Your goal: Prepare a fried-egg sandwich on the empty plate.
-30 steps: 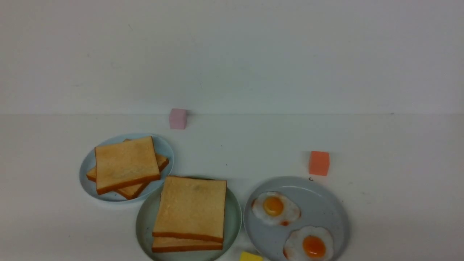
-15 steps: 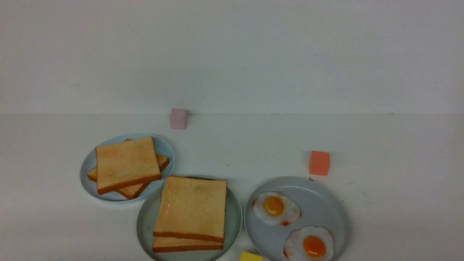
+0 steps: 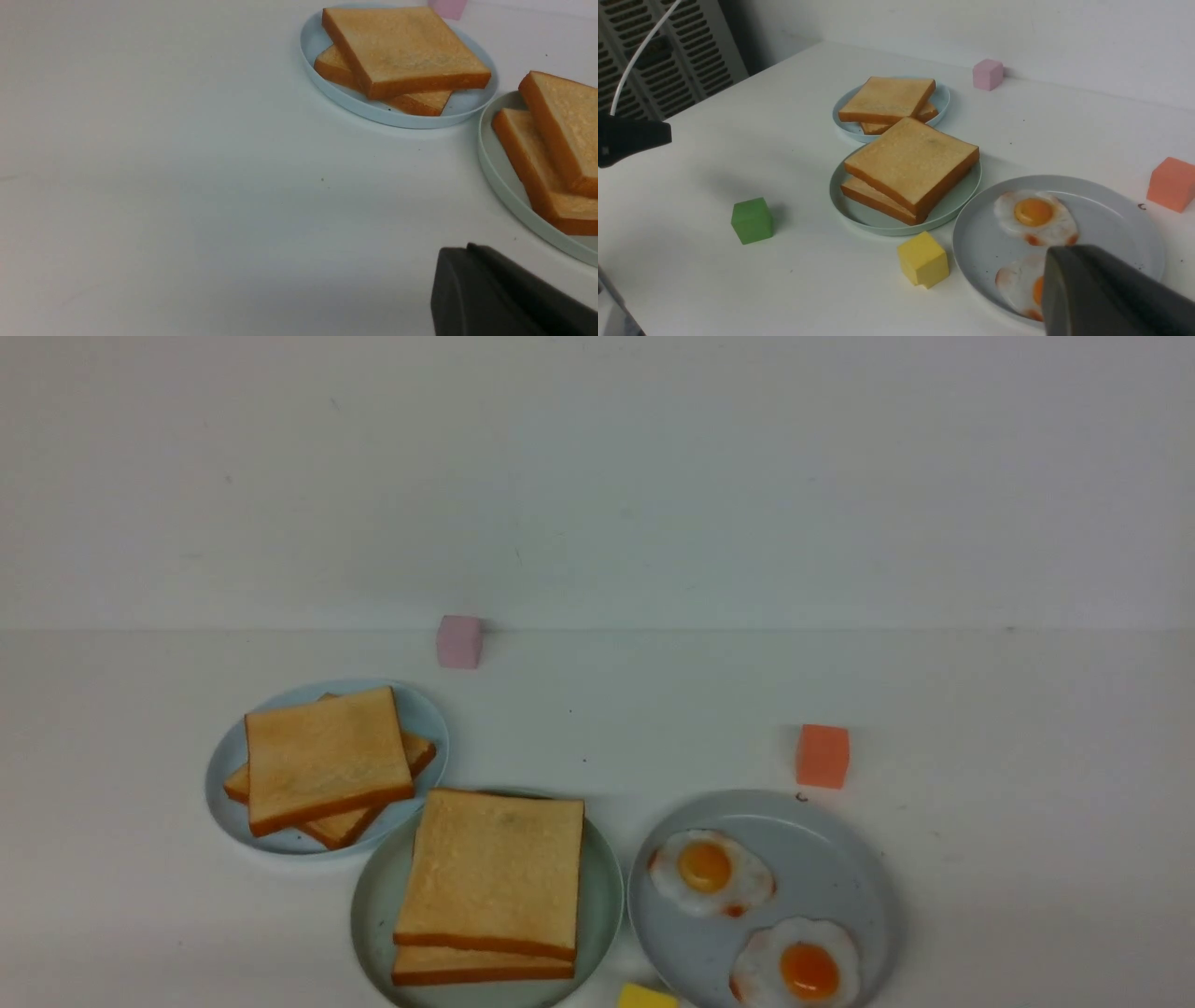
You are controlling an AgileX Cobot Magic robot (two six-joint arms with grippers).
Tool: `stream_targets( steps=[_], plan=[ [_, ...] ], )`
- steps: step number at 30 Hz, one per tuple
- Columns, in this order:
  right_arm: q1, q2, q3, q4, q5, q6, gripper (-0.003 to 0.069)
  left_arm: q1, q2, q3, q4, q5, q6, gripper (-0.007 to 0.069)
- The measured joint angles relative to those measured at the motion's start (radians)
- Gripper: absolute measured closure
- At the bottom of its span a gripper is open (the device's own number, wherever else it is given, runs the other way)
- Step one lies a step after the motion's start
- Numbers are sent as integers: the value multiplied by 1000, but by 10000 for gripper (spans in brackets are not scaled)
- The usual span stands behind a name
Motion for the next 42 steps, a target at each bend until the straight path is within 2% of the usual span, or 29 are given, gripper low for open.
stream_targets(
  steps=[19, 23, 25, 26, 30, 32, 36, 42],
  plan=[
    [-2, 0, 0, 0, 0, 0, 627, 0, 0, 0, 2, -2, 0, 628],
    [-103, 0, 0, 16, -1, 0, 622, 0, 0, 0, 2, -3, 0, 627],
    [-278, 0, 0, 28, -1, 0, 620, 0, 0, 0, 3, -3, 0, 624],
    [-306, 0, 0, 29, -1, 0, 619, 0, 0, 0, 3, -3, 0, 623],
    [-570, 0, 15, 18, -6, 0, 613, 0, 0, 0, 3, -3, -1, 620],
    [-663, -10, 40, 8, -9, 0, 612, 0, 0, 0, 3, -3, -2, 620],
    [-763, -85, 137, 4, -24, 0, 607, 0, 0, 0, 3, -4, -2, 615],
    [-777, -156, 301, 5, -24, -44, 599, 0, 0, 0, 3, -6, -2, 608]
  ],
)
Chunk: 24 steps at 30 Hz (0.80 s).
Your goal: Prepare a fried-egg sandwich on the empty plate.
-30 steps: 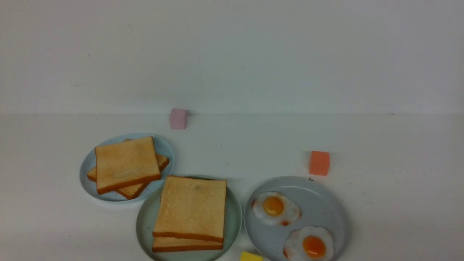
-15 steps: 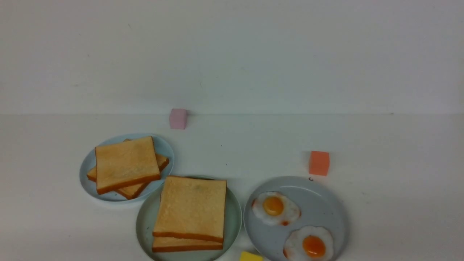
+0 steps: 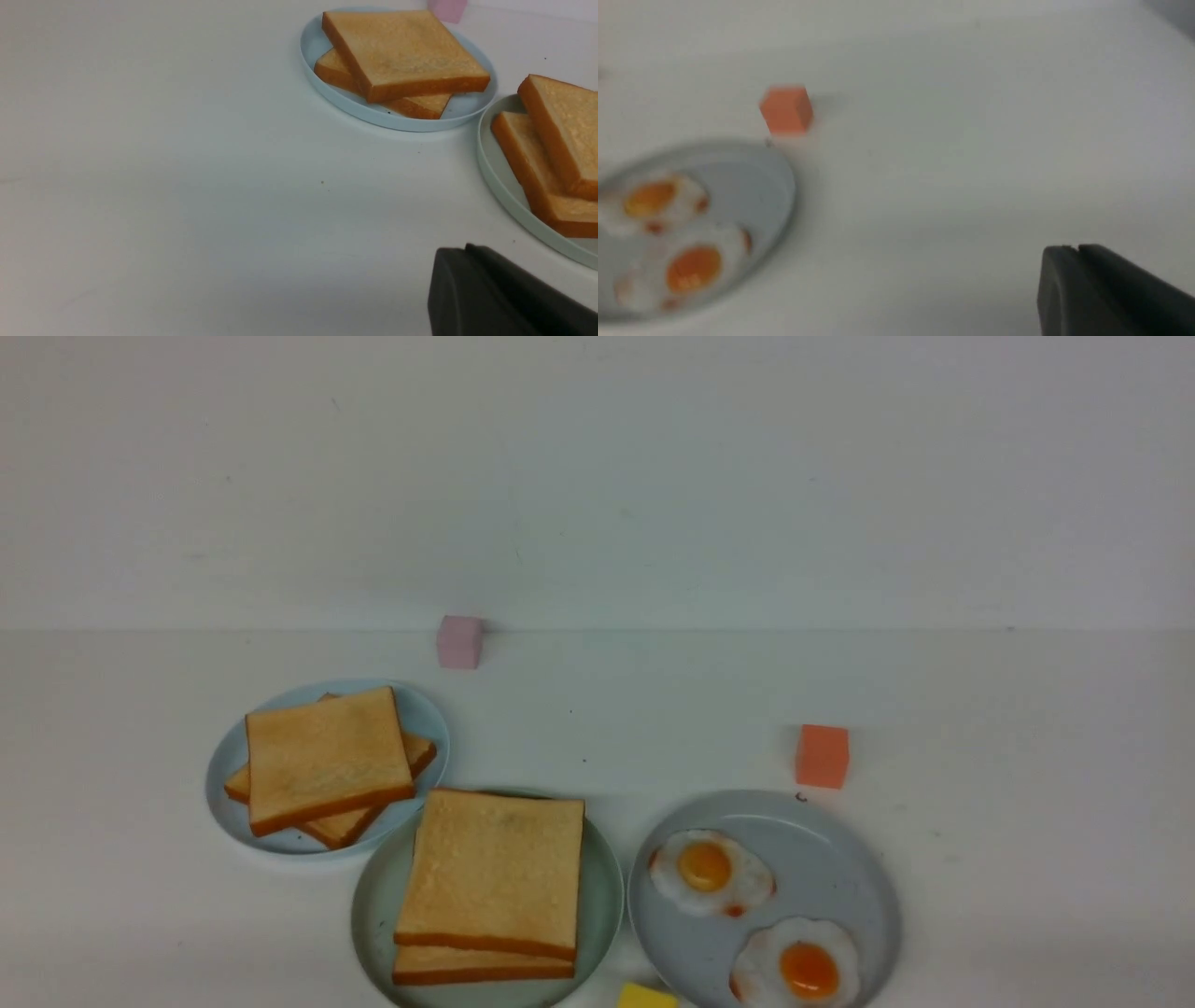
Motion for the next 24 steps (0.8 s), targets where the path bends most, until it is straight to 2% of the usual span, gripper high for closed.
stream_targets(
  steps=[9, 24],
  plan=[
    [0, -3, 5, 80, -22, -160, 582, 0, 0, 0, 0, -1, 0, 602],
    [0, -3, 5, 97, -23, -177, 566, 0, 0, 0, 0, -1, 0, 586]
  ],
)
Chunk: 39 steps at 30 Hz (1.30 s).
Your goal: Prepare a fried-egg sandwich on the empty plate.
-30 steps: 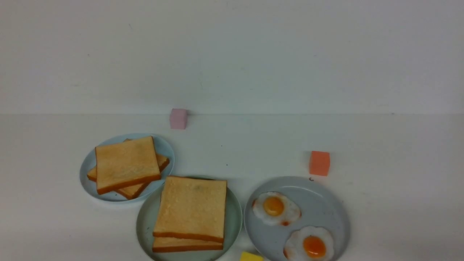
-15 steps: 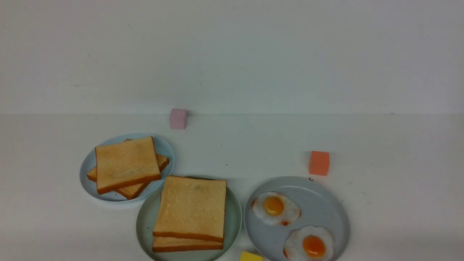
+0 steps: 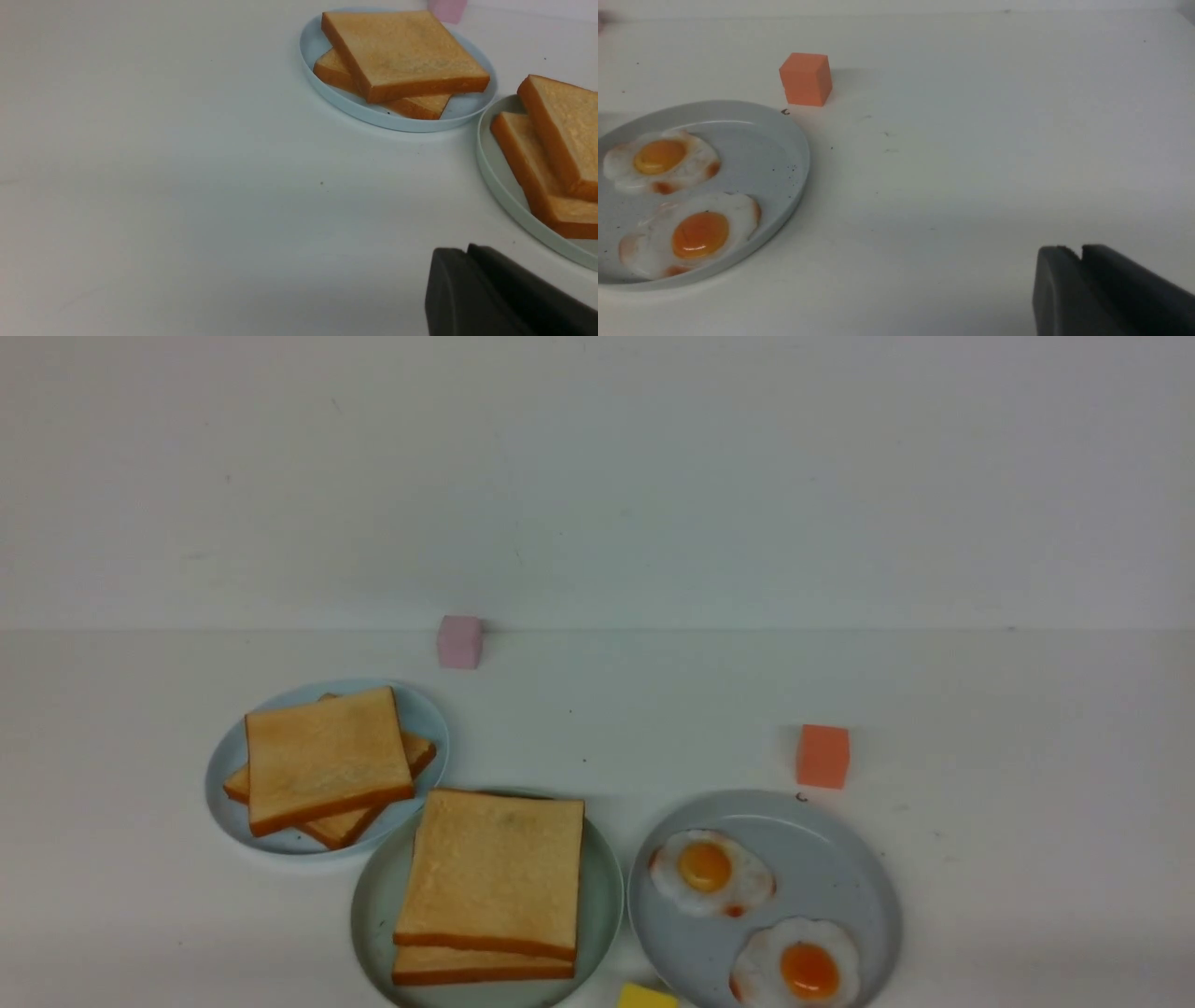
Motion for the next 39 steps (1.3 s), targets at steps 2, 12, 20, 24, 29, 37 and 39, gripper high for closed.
stream_targets(
  steps=[2, 12, 20, 24, 29, 37, 39],
  plan=[
    [0, 0, 0, 0, 0, 0, 565, 0, 0, 0, 0, 0, 0, 585],
    [0, 0, 1, 0, 0, 0, 560, 0, 0, 0, 0, 0, 0, 578],
    [0, 0, 1, 0, 0, 0, 553, 0, 0, 0, 0, 0, 0, 576],
    [0, 0, 1, 0, 0, 0, 548, 0, 0, 0, 0, 0, 0, 575],
    [0, 0, 1, 0, 0, 0, 543, 0, 0, 0, 0, 0, 0, 575],
    [0, 0, 1, 0, 0, 0, 531, 0, 0, 0, 0, 0, 0, 568],
    [0, 0, 1, 0, 0, 0, 527, 0, 0, 0, 0, 0, 0, 566]
  ],
)
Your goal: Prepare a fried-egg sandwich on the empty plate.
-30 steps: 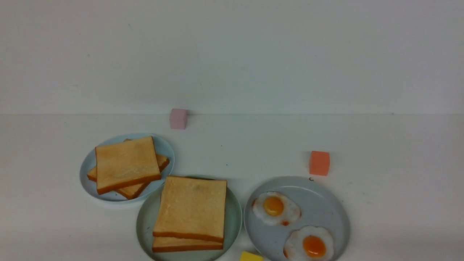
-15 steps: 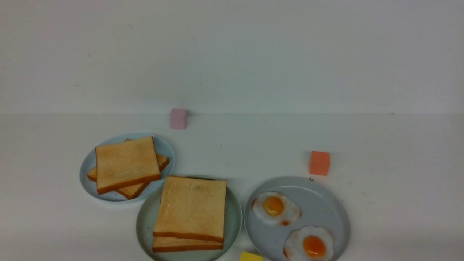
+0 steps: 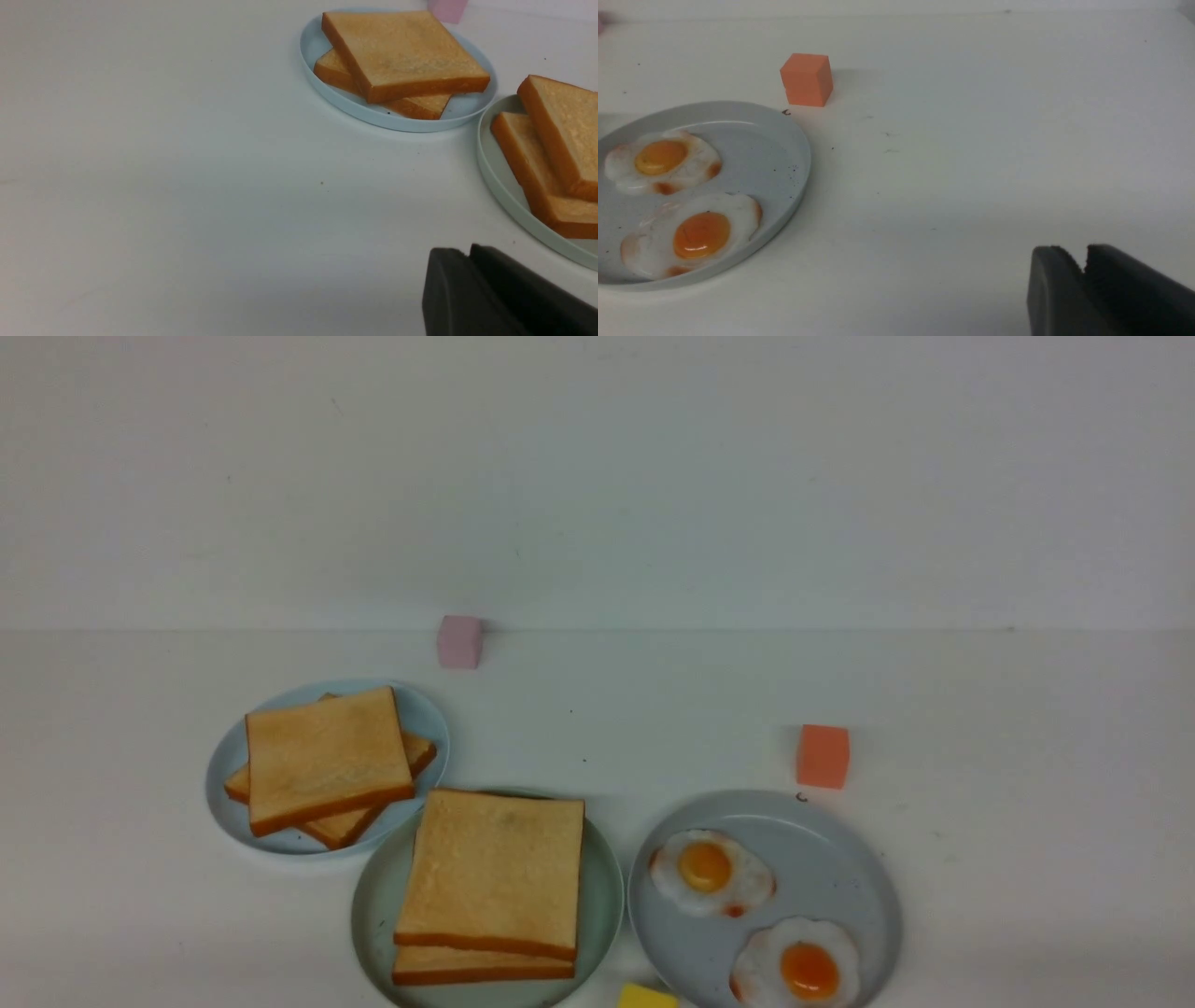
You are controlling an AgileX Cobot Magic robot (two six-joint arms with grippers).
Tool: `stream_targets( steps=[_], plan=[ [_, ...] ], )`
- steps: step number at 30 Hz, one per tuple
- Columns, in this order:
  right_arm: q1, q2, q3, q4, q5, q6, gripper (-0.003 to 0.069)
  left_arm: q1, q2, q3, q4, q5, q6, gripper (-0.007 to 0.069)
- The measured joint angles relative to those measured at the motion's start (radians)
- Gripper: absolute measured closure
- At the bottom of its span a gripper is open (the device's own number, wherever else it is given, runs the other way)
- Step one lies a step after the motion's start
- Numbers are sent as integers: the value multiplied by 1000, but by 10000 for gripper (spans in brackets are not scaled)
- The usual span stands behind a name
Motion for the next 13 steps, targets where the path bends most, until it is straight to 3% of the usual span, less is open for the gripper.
stream_targets(
  steps=[13],
  plan=[
    [0, 0, 0, 0, 0, 0, 514, 0, 0, 0, 0, 0, 0, 551]
  ],
)
